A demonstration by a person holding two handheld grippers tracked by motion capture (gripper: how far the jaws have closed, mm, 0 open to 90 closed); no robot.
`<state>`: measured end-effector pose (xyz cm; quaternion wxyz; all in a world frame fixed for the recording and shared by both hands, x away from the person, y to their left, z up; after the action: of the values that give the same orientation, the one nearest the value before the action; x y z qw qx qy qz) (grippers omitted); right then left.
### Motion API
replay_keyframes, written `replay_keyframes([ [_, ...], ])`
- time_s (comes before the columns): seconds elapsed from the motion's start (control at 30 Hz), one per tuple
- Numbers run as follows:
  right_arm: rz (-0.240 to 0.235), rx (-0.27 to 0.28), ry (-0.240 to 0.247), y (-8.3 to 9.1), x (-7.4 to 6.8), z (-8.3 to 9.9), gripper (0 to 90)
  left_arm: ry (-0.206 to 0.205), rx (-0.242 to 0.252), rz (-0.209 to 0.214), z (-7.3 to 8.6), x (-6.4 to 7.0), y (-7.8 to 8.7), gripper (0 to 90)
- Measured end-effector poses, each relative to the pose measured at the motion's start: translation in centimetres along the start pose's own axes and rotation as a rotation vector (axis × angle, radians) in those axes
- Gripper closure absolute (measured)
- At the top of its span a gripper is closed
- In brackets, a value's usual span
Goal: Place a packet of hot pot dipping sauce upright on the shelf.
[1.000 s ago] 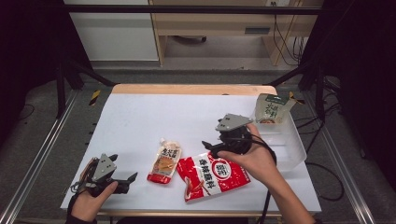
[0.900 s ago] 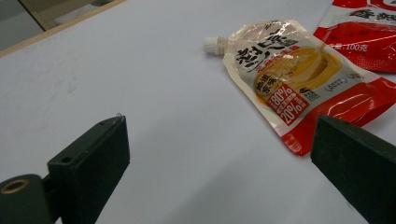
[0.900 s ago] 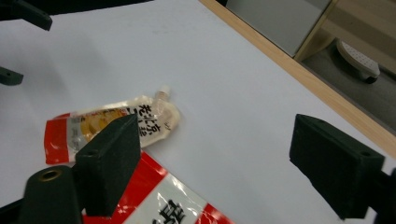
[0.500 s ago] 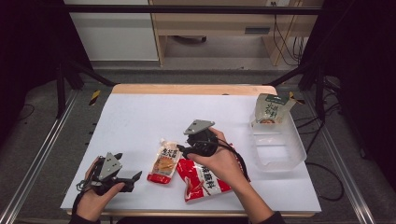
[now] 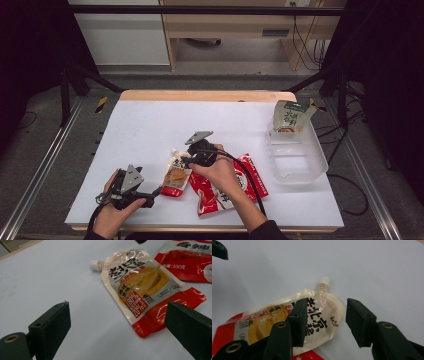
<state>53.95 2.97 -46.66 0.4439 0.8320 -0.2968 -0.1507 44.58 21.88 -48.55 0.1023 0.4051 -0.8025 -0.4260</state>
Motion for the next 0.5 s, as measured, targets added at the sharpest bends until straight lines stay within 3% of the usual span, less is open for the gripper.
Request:
replay_keyframes([
  [0.23,-0.025,-0.022,-0.049,-1.5,0.8,0.2,50.2,-0.026,-0.021,0.001,0.0,0.3,-0.1,6.7],
  [0.5,-0.053,-0.055,-0.075,-2.7,1.3,1.1,49.2,-0.020,-0.017,0.007,0.0,0.6,-0.4,6.7],
])
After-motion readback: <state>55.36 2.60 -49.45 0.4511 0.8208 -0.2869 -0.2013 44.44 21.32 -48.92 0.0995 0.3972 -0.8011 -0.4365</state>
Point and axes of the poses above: each handheld gripper's, and its own axes: y roughly backward along the jaws, z roughly out of its underside, x roughly to its right, the point moved 5 cm from there along -y, roughly forward along the jaws, and after that the axes turned 14 degrees about -x, right-handed, at the moved point
